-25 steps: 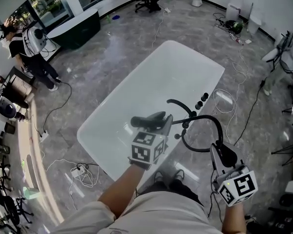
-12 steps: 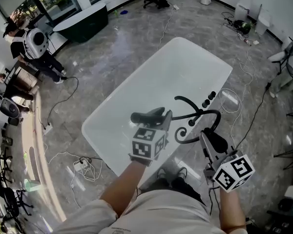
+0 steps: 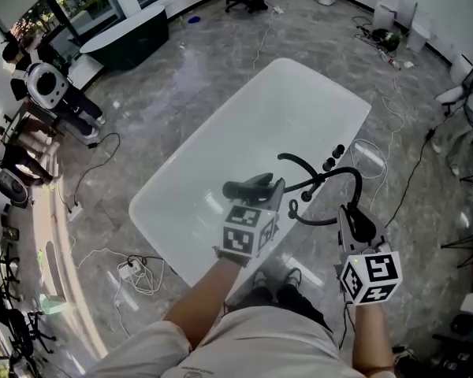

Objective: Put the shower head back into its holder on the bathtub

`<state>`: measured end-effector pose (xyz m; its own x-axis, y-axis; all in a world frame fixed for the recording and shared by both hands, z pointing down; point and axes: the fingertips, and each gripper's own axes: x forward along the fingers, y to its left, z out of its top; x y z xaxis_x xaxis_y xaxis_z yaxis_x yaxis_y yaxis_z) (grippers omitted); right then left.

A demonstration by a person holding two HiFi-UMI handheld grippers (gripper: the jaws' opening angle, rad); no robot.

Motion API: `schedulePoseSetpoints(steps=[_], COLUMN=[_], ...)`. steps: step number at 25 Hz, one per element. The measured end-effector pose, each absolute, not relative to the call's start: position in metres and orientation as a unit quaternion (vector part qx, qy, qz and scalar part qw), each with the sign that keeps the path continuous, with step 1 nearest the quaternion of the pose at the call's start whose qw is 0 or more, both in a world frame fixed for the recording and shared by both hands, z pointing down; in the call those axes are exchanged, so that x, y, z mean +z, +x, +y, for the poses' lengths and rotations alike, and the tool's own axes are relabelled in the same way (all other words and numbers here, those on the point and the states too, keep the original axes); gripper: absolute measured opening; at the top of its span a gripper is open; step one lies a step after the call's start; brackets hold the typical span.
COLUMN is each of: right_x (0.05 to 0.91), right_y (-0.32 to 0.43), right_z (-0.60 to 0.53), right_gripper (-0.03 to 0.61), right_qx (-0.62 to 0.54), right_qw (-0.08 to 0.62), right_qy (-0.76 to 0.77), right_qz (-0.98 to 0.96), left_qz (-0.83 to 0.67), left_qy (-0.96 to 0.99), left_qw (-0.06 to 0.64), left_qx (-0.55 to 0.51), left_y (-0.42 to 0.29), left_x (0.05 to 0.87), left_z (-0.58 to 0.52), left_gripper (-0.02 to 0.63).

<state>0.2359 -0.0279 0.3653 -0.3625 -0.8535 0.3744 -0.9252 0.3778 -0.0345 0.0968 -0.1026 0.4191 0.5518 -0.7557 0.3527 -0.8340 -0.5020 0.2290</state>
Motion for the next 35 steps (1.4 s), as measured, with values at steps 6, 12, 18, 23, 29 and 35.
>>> schedulePoseSetpoints(steps=[6,12,18,23,29,35], right_x=[0.351,0.402,0.435,0.42,0.437,0.452], right_y=[0.215,0.245,0.272,0.286,0.286,0.277], right_z=[-0.012,-0.023,-0.028,-0.033,-0.049,-0.059], right_gripper=[0.067,0.067,0.067,0.067,0.069,0.067], right_qx=[0.285,0.278,0.25,0.147,0.096,0.0], right_qw=[0.017,0.081,0.137,0.204,0.261,0.287], right_qy=[0.449,0.528,0.577,0.608,0.616,0.627], right_qz=[-0.847,-0.799,-0.765,-0.753,-0.737,-0.725], left_qz=[-0.458,-0.456,-0.453,-0.446,-0.444,-0.451], left_qy=[0.862,0.862,0.862,0.865,0.865,0.86], left_qw=[0.192,0.195,0.198,0.198,0.2,0.199], left_qx=[0.103,0.106,0.114,0.117,0.119,0.131], left_y=[0.097,0.104,0.107,0.115,0.116,0.107], left_x=[0.42,0.426,0.437,0.442,0.447,0.456], left_z=[-0.103,-0.103,-0.1,-0.1,-0.099,-0.096], left_gripper=[0.098,0.098,0.098,0.098,0.098,0.098])
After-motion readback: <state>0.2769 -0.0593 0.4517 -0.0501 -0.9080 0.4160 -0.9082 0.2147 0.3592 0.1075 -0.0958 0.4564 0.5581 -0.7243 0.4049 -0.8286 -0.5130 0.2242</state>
